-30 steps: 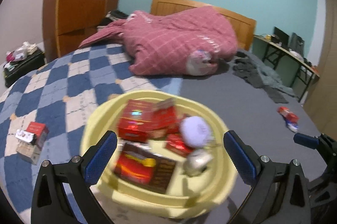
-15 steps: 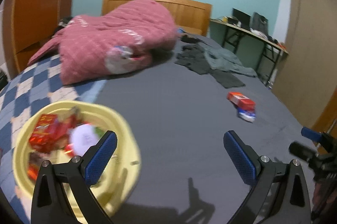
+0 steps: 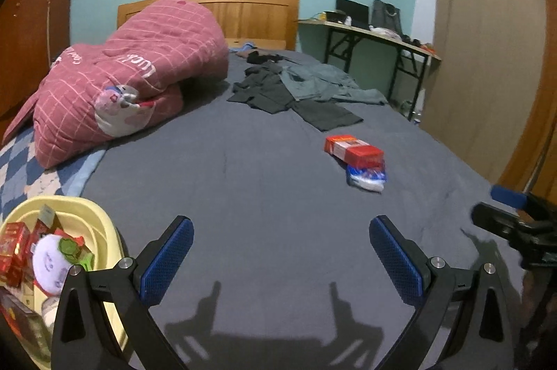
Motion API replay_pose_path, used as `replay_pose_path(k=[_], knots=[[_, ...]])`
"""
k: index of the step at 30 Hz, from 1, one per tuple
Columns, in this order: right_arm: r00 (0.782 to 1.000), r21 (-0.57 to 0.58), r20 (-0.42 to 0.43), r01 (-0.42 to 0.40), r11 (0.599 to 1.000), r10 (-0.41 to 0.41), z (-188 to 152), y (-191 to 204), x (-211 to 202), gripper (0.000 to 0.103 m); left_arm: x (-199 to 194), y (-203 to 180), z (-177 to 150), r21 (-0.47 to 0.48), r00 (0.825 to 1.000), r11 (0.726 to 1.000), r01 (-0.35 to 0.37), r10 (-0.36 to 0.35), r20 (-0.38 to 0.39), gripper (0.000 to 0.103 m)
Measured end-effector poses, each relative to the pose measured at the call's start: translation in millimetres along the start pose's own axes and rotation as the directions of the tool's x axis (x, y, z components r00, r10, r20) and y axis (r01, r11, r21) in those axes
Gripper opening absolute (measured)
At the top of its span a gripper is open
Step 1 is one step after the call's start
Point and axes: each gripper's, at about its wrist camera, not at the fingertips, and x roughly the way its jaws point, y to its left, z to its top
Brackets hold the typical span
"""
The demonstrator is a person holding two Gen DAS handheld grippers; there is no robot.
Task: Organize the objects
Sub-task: 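Open both tools and move them back over the red pack and blue packet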
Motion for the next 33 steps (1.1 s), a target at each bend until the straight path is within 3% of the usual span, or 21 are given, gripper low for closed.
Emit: replay_pose_path(k=[5,11,18,33], knots=[[0.998,0.011,-0.067,0.003,1.0,-0.002,-14,-4,19,0.103,6,7,-12,0.019,1.0,1.0,-0.004,0.004,-0.019,0.103],[0.994,0.033,-0.105,-0.012,0.999,0.016,-23,-3,26,0.103,13,29,-9,-0.137,0.997,0.989,0.05,-0.056,-0.047,0.103],[0.994,0.02,-0.112,-0.01,1.0,0.012,-28,3,26,0.103,17,52,-8,-0.239,0.995,0.969,0.058,-0.074,-0.061,0.103],[0.992,0.019,-0.125,-0.006,1.0,0.008,-28,4,29,0.103,16,36,-11,-0.156,0.996,0.986,0.051,-0.062,-0.065,0.103]])
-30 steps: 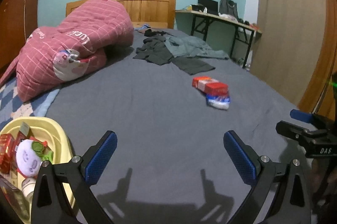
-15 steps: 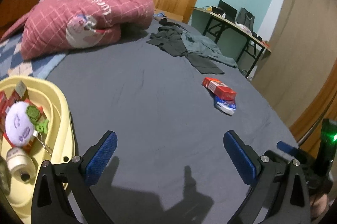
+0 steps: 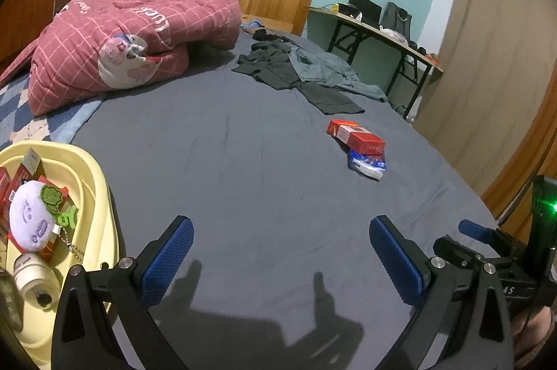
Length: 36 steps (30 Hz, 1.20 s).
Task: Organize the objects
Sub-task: 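Open both tools and move them back over the red pack and blue packet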
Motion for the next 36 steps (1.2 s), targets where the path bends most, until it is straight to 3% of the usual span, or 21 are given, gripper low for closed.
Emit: replay_pose_path(k=[36], knots=[[1.0,-0.006,-0.017,-0.003,1.0,0.003,-2.9,1.7,3.2,0.103,1.4,-9.6,-3.9,0.025,1.0,1.0,-0.002,0.003,-0.017,0.103]])
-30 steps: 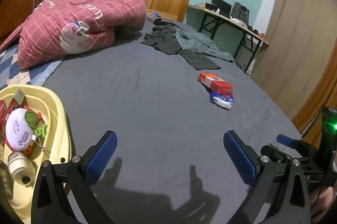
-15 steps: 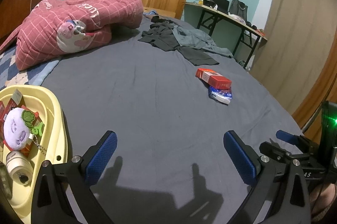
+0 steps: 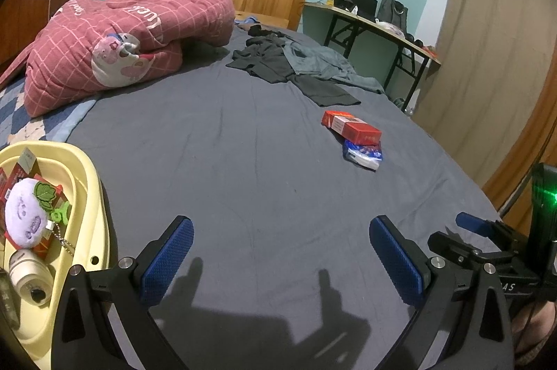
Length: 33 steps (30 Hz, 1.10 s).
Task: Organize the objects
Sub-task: 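Open both tools and move them back over the red pack and blue packet, then grasp the red Double Happiness pack with the left tool while the right tool grasps the blue packet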
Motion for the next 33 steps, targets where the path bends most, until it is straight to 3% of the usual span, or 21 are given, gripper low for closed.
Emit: replay_pose_path(k=[23,29,33], knots=[[1.0,-0.004,-0.002,0.001,1.0,-0.001,1,2,-1,0.103,1,-3,-1,0.022,1.0,1.0,0.009,-0.008,-0.011,0.103],[0.999,-0.016,0.043,0.033,0.999,-0.033,11,-9,-10,0.103,9,-14,14,0.028,1.0,0.999,0.024,-0.024,-0.002,0.103],[0.996,-0.012,0.07,0.052,0.999,-0.051,25,-32,-10,0.103,34,-37,38,0.064,0.999,0.997,0.046,-0.045,-0.019,0.103]])
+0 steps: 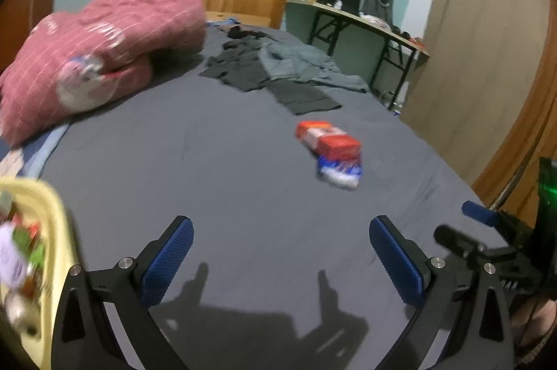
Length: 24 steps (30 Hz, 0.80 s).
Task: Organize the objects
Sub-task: 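Grasp the red Double Happiness pack with the left tool while the right tool grasps the blue packet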
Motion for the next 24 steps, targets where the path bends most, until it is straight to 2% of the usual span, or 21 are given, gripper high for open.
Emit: replay_pose_path(k=[3,5,10,14,17,20,24], knots=[[0.999,0.027,-0.004,-0.049,0.998,0.049,9,-15,9,0.103,26,-14,27,0.038,1.0,0.999,0.002,-0.002,-0.01,0.103],[0.998,0.006,-0.008,-0.067,0.998,0.067,16,-18,17,0.103,44,-23,43,0.059,1.0,0.998,0.003,-0.002,-0.022,0.103],[0.997,-0.064,-0.014,-0.077,0.995,0.076,29,-18,36,0.103,103,-42,77,0.094,0.997,0.996,0.009,-0.001,-0.083,0.103],[0.998,-0.088,-0.03,-0.061,0.994,0.059,21,-29,37,0.103,162,-63,97,0.085,0.993,0.996,0.0,0.01,-0.115,0.103],[0.999,-0.087,-0.034,-0.044,0.995,0.041,18,-37,36,0.103,201,-73,102,0.071,0.986,0.996,-0.059,0.069,-0.151,0.103],[0.997,-0.054,-0.03,-0.069,0.996,0.068,22,-42,38,0.103,233,-75,103,0.049,0.975,0.996,-0.074,0.082,-0.206,0.103],[0.995,-0.029,-0.035,-0.092,0.995,0.09,26,-40,44,0.103,245,-62,102,0.058,0.969,0.991,-0.12,0.129,-0.21,0.103]])
